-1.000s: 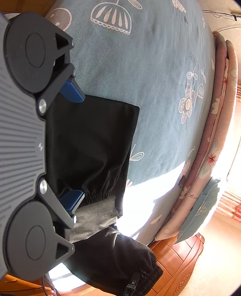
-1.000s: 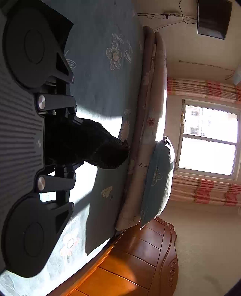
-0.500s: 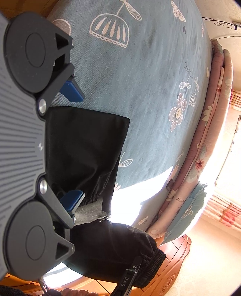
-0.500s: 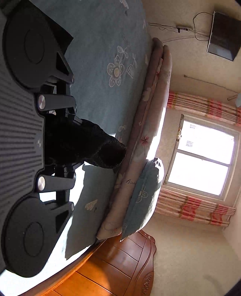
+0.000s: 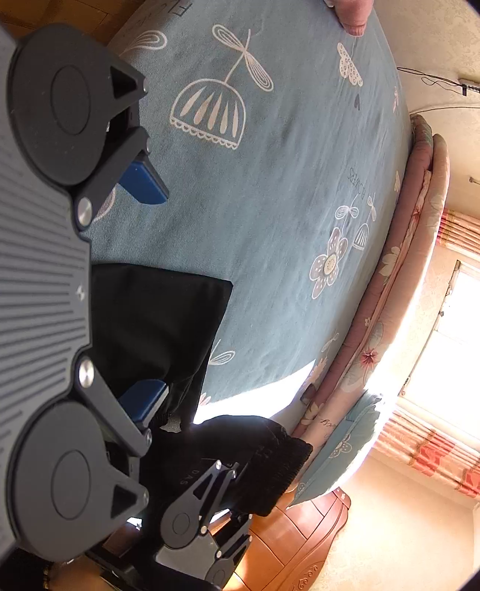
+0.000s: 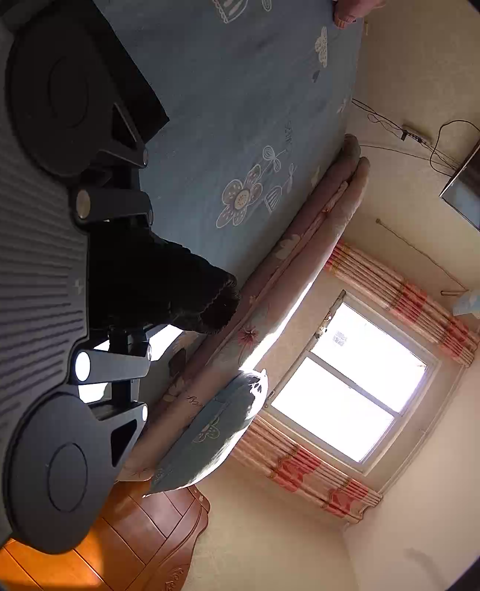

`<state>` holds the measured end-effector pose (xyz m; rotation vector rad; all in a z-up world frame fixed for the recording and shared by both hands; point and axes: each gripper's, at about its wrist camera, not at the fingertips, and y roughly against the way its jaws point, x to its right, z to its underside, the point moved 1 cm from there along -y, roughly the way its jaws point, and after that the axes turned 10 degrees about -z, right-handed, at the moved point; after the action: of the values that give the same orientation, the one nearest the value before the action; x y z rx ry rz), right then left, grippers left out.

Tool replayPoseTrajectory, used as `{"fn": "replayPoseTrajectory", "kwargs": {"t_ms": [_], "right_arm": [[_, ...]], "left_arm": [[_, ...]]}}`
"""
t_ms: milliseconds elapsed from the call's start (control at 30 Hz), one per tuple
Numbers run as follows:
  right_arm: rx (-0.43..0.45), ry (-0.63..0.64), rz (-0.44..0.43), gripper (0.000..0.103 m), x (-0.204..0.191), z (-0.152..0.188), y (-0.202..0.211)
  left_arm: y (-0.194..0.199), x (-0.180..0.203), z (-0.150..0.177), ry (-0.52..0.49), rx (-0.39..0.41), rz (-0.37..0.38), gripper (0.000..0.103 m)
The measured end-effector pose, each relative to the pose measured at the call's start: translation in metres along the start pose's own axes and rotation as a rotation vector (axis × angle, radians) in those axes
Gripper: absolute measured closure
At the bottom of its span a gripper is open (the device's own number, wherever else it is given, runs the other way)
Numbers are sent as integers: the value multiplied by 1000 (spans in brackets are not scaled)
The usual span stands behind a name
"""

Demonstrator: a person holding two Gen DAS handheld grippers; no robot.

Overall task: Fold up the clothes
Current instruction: 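Fold the held waistband end over onto the pants with the right gripper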

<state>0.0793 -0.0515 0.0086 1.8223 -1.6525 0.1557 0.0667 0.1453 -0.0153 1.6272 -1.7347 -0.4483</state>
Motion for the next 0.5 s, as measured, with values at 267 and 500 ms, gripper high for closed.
{"fn": "replayPoseTrajectory", "kwargs": {"t_ms": [267, 500], "right_arm": [[-8, 204, -11, 63, -70, 16, -17], [-30, 333, -18, 63, -104, 29, -26]], "left_arm": [[9, -27, -2, 51, 20, -72, 2], [10, -35, -2, 59, 20, -88, 2]]}}
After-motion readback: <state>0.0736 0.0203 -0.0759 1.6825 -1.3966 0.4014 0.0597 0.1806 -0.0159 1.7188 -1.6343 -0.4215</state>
